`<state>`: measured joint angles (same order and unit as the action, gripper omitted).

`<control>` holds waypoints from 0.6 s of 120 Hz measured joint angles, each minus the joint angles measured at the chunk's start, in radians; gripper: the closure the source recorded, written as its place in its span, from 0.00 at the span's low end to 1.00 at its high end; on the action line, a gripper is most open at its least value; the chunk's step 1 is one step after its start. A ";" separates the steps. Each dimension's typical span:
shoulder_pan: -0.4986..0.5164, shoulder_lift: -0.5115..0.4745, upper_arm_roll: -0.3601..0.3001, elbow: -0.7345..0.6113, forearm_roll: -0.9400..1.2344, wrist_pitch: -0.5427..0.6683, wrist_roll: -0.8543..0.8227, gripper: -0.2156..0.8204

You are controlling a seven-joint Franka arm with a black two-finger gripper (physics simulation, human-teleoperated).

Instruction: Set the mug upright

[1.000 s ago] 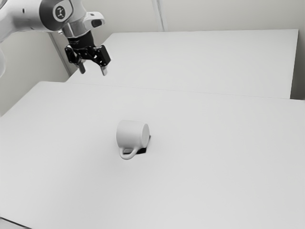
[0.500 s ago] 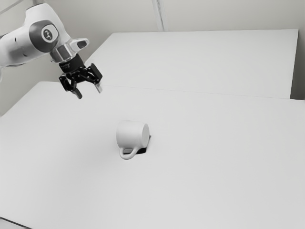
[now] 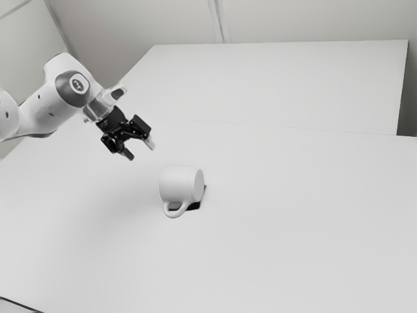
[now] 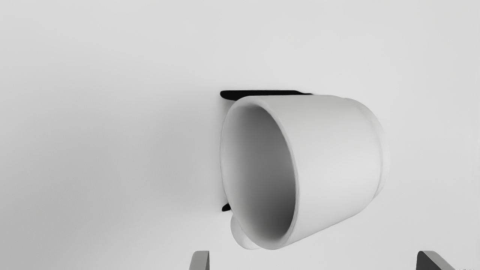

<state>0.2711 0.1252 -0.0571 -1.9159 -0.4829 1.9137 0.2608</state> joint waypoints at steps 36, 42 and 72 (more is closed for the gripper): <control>0.025 0.075 0.000 -0.054 -0.185 0.027 0.238 0.21; 0.026 0.084 0.000 -0.057 -0.207 0.024 0.273 0.21; 0.027 0.134 -0.001 -0.060 -0.315 -0.009 0.412 0.21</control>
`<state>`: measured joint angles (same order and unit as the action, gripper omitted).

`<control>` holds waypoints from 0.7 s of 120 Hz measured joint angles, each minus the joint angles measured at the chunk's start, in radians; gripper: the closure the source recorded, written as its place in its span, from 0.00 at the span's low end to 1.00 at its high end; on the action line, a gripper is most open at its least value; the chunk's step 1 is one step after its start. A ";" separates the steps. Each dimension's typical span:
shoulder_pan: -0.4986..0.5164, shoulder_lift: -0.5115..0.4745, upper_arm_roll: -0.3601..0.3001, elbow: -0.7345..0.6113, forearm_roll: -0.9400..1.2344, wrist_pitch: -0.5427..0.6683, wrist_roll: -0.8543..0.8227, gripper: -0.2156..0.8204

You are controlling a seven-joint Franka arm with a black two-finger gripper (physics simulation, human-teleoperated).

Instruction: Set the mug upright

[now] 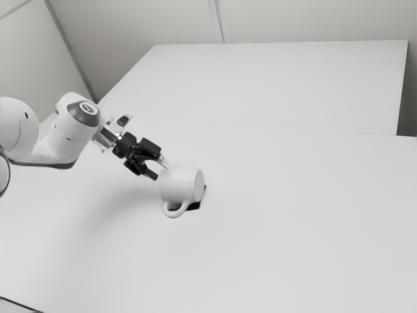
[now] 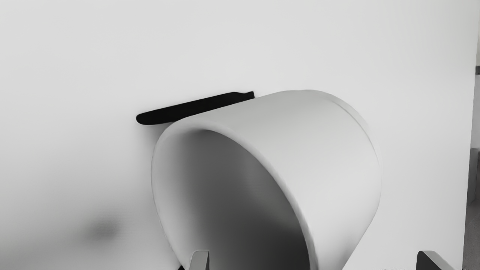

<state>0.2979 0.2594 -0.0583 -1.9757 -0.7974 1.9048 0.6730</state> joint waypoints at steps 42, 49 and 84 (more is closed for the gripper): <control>0.034 0.061 -0.004 -0.005 -0.166 -0.116 0.119 0.21; 0.035 0.073 -0.005 -0.005 -0.189 -0.135 0.133 0.24; 0.035 0.087 -0.006 -0.006 -0.228 -0.194 0.184 0.70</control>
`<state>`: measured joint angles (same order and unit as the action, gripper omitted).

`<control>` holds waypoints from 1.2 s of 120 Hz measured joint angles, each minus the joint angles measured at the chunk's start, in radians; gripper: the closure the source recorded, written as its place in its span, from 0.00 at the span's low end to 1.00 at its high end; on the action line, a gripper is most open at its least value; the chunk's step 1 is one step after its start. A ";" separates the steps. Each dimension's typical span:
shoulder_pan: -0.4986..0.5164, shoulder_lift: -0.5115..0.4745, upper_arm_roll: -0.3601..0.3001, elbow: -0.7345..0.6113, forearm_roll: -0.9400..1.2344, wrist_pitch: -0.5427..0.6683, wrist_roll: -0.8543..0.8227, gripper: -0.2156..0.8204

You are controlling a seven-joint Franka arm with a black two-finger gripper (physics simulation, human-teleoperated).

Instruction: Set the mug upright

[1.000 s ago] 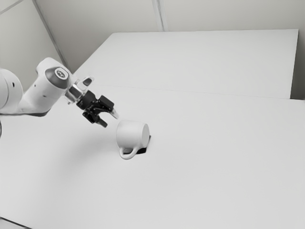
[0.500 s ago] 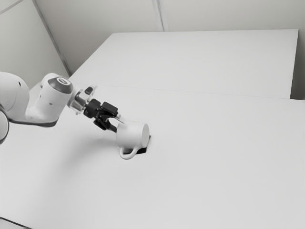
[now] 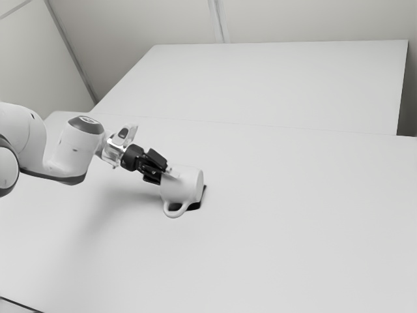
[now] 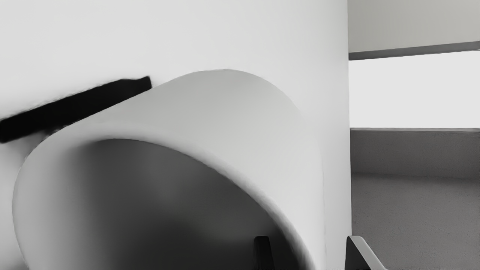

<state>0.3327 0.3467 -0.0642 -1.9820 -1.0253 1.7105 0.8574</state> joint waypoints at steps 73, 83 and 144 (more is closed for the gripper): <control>-0.032 -0.061 -0.004 0.001 0.051 -0.005 0.051 0.91; -0.058 -0.102 -0.004 -0.002 0.115 0.017 0.053 0.92; -0.092 -0.220 -0.147 -0.040 0.777 0.254 -0.093 0.91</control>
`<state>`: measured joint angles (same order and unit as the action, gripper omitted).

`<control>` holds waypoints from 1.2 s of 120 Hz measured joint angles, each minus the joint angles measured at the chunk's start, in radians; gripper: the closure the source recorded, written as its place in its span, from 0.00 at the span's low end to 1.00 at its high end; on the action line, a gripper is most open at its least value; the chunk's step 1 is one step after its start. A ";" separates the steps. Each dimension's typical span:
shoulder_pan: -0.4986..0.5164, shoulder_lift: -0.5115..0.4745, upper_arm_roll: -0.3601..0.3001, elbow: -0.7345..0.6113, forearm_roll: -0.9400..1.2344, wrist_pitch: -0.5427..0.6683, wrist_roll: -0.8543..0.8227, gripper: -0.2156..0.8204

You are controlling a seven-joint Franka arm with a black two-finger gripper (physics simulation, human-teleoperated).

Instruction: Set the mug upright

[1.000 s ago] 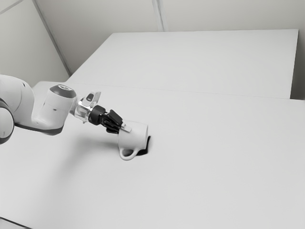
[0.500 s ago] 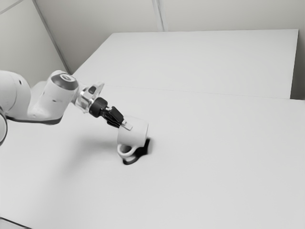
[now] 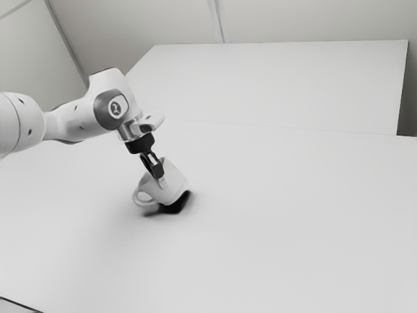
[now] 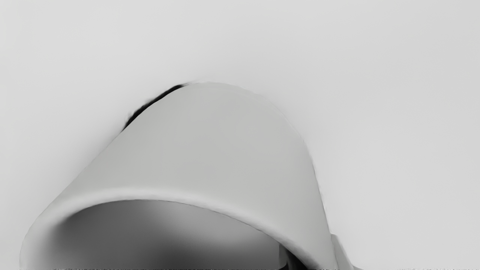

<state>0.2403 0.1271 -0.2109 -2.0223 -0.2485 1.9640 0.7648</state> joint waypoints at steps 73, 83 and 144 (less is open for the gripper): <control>-0.011 -0.050 -0.064 -0.119 0.246 0.209 -0.196 0.78; -0.012 -0.049 -0.065 -0.119 0.245 0.215 -0.210 0.60; -0.013 -0.077 -0.068 -0.112 0.242 0.208 -0.309 0.24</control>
<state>0.2276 0.0502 -0.2785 -2.1347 -0.0064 2.1721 0.4558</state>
